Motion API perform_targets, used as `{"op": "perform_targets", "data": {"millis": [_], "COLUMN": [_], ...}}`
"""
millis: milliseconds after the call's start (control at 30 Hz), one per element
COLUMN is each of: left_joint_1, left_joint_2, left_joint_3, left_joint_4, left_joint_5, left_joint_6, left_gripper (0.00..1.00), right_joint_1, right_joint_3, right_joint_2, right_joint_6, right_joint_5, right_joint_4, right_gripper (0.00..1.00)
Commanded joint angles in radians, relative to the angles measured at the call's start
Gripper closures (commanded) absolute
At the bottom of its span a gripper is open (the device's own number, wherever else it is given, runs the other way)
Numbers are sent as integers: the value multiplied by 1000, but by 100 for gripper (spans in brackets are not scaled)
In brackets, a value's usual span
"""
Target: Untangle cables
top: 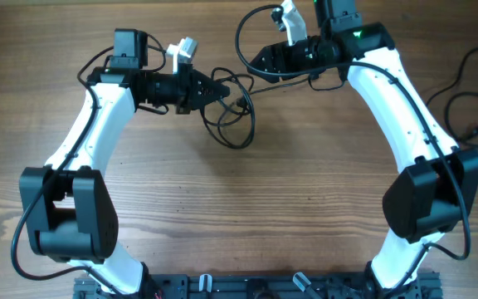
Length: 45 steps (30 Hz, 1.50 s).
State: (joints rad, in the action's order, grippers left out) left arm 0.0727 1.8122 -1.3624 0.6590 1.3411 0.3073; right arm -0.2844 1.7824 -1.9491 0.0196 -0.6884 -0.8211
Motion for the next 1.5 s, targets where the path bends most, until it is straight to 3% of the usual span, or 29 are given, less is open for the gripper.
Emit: {"op": "perform_targets", "data": {"millis": [0,433,833,1000,1067,1200,1467], "left_joint_1": [1,1,1,1,1,-4,-25], "left_joint_2": [-6,-6,-6,-6,-6,-6,-6], "left_joint_3": [1,1,1,1,1,1,1], "left_joint_4": [-2,-5,-4,-4,-14,-14,-8], "left_joint_5": [122,203,236,233,224,142,-29], "left_joint_6": [-42,-38,-31,-32,-32,-31,-31], "left_gripper": [96,96,96,96,96,96,96], "right_joint_1": [1,1,1,2,11,37,118], "right_joint_3": [-5,-10,-10,-10,-10,-10,-10], "right_joint_2": [-47,-58,-148,-154,-154,-154,-153], "right_joint_6": [77,341,375,366,326,259,153], "right_joint_5": [-104,-211,-309,-346,-341,-342,-340], "right_joint_4": [2,-62,-36,-10,6,21,10], "right_gripper": [30,34,40,59,75,96,96]}}
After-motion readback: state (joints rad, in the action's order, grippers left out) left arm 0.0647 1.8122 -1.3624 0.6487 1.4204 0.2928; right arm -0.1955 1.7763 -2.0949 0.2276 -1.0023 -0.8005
